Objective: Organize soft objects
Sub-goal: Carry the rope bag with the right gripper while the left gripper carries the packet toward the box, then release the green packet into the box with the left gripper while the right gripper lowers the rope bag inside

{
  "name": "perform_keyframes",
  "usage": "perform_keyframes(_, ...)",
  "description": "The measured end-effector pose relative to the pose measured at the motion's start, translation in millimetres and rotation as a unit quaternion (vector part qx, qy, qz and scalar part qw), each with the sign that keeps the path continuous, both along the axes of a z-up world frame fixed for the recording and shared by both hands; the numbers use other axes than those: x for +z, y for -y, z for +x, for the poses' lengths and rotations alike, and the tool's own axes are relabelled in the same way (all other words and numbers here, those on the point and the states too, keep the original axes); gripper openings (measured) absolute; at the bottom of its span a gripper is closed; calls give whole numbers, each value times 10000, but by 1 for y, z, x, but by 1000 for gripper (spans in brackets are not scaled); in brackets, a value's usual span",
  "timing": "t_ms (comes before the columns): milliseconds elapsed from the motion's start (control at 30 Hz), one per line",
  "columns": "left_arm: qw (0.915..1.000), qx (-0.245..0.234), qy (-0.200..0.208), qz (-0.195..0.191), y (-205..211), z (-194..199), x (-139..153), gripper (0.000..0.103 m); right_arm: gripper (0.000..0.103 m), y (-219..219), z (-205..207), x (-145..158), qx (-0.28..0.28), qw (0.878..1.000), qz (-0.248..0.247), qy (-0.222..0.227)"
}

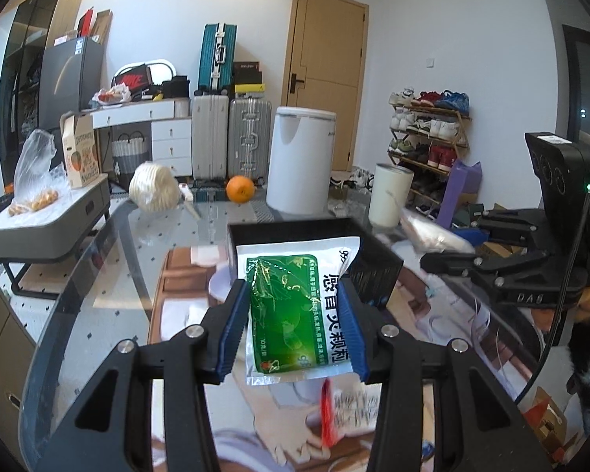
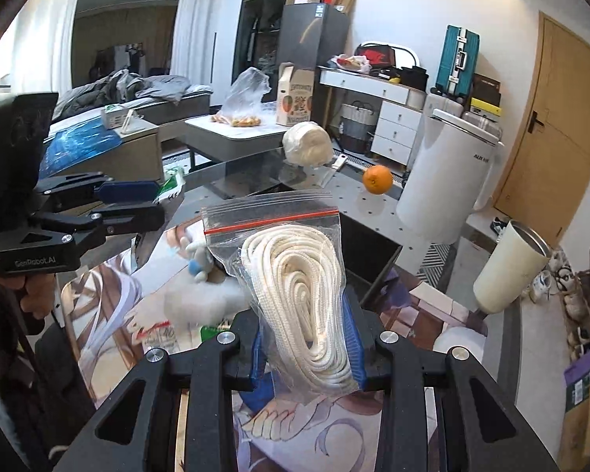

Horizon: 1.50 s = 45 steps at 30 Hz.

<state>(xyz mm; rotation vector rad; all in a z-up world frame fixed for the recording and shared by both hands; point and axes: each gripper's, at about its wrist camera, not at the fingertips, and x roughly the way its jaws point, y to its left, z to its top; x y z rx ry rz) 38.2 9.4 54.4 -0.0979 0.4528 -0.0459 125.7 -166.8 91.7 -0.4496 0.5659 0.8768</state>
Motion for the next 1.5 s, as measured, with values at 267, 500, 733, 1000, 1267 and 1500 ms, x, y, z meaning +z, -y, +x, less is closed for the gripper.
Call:
perform_keyframes(267,9997,-106,179,127,6,25,20,44,33,-13,22,1,-297,9995,11,-124)
perform_keyframes(500,9995,-165,126,221,6,49,20,44,33,-27,45,-4,-455,9987,-82,-229)
perform_keyframes(733,9994,-136,-14,306,3,72,11,44,33,-49,64,-17,-538,9975,-400,-223)
perform_keyframes(1000,9990,-98,-248,364,-3,98,-4,44,33,-77,81,-31,-371,9954,-877,-78)
perform_keyframes(1267,9985,-142,-396,362,-4,108,-18,44,33,-91,91,-40,-180,9923,-1229,-40)
perform_keyframes(1500,9979,-165,-508,377,-4,116,-24,38,33,-97,95,-45,-90,9907,-1357,-74)
